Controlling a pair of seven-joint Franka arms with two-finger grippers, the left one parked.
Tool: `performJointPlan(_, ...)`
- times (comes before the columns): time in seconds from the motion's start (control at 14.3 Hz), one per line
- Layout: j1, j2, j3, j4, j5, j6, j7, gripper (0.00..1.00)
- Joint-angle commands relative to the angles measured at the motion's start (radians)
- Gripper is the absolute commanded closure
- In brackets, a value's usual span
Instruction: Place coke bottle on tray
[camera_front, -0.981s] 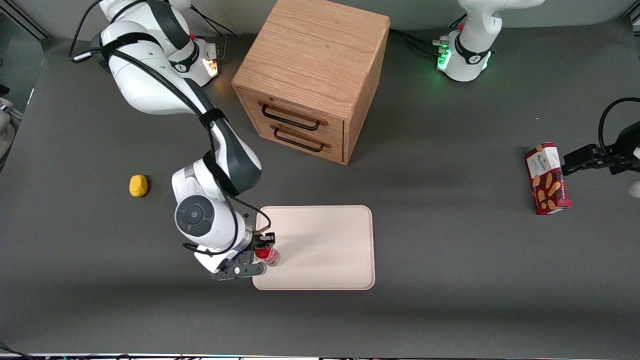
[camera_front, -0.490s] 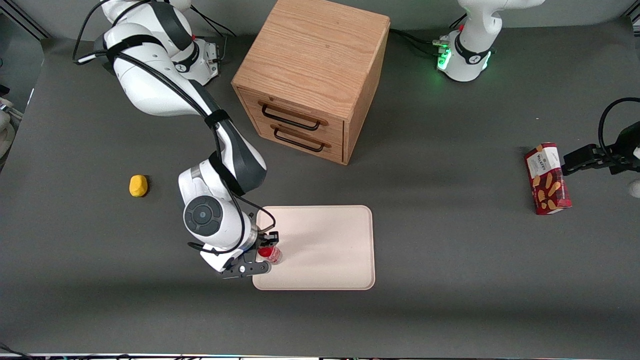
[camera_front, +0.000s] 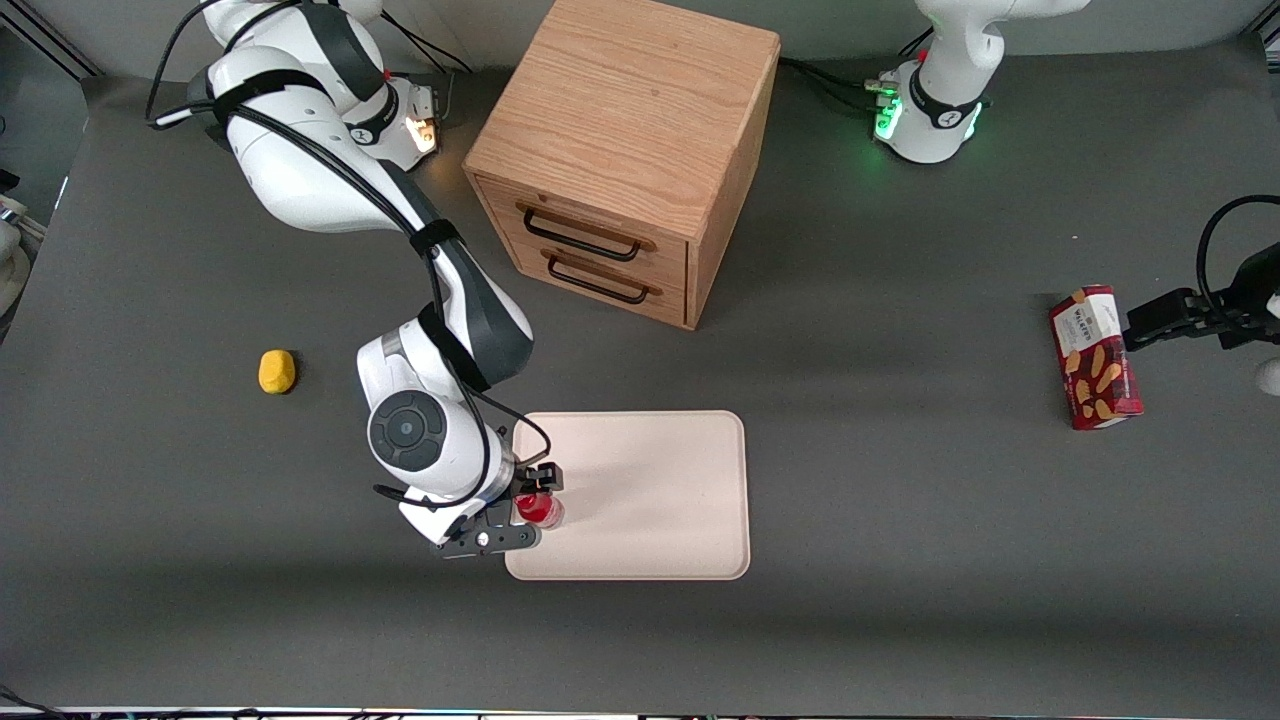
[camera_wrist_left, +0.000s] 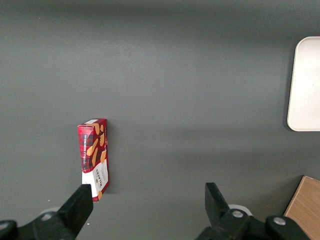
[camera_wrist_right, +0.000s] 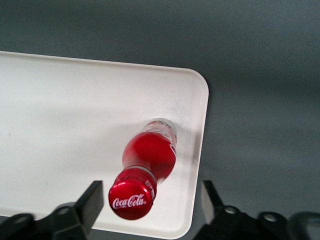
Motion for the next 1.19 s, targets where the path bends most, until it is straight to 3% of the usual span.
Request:
performJointPlan(0.0, 0.002, 0.012, 0.005, 0.027, -0.02, 0.002, 0.028, 0.0)
performJointPlan(0.56, -0.009, -0.034, 0.005, 0.024, -0.01, -0.016, 0.03, 0.0)
performJointPlan(0.84, -0.053, -0.238, 0.003, -0.172, 0.002, -0.047, 0.016, 0.0)
performJointPlan(1.12, -0.097, -0.511, -0.035, -0.46, 0.062, -0.048, 0.016, 0.0)
